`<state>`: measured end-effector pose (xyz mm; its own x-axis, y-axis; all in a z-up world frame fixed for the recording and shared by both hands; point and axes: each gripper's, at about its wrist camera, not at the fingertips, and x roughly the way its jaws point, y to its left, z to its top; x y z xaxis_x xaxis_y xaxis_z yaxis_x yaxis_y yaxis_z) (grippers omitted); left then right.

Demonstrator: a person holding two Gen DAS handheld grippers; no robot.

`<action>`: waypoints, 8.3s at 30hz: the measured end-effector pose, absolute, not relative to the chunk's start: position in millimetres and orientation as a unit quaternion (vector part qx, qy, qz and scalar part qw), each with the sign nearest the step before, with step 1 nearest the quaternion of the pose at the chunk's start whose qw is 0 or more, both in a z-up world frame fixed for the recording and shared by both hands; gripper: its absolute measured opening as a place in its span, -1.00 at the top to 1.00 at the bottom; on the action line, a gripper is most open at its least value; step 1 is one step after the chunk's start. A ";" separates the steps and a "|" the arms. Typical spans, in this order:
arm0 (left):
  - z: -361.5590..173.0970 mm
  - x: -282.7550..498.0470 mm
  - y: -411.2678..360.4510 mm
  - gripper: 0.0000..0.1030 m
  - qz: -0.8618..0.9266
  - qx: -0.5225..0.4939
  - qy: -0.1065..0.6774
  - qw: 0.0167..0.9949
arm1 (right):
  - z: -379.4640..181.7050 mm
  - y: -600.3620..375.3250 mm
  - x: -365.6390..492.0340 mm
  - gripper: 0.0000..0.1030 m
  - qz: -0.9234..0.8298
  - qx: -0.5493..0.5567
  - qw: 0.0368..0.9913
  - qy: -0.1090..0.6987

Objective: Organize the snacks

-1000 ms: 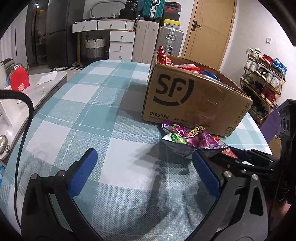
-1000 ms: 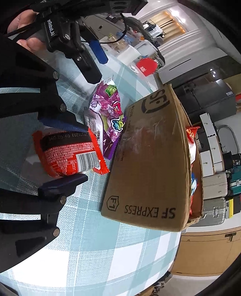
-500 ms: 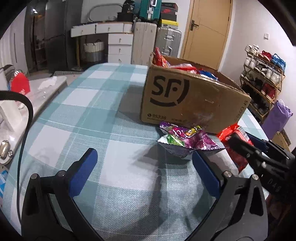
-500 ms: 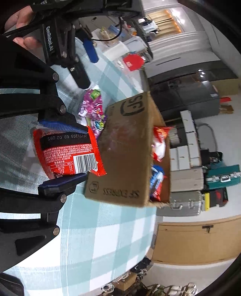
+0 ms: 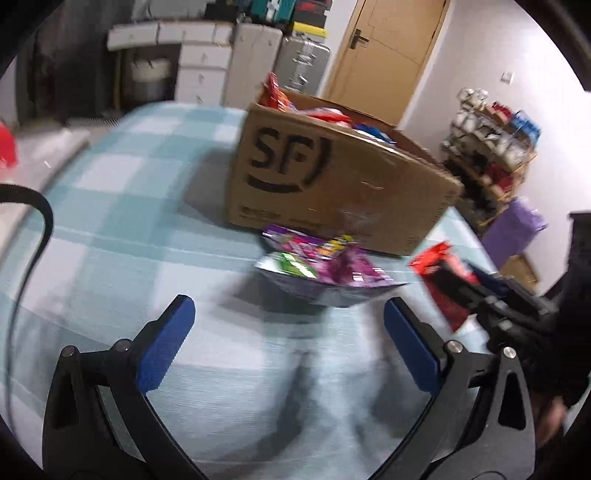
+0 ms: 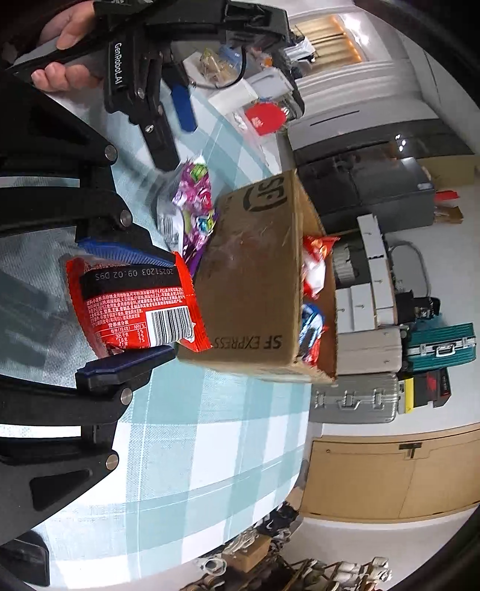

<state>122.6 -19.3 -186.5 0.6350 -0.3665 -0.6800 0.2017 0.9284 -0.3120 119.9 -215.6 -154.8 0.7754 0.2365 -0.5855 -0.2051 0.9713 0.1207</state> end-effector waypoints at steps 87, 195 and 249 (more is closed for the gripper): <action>0.2 54.3 -0.4 0.62 -0.252 -0.090 0.297 0.917 | -40.0 -201.6 80.3 0.15 0.187 0.096 0.948 0.237; 111.0 114.1 -15.8 -0.98 -0.129 -0.018 0.204 0.970 | 74.3 -198.2 158.1 -0.78 0.138 -0.016 0.974 0.177; -106.6 56.1 16.1 -0.98 0.010 0.022 0.173 0.985 | -136.8 -267.3 30.4 -0.99 0.048 0.045 0.993 0.101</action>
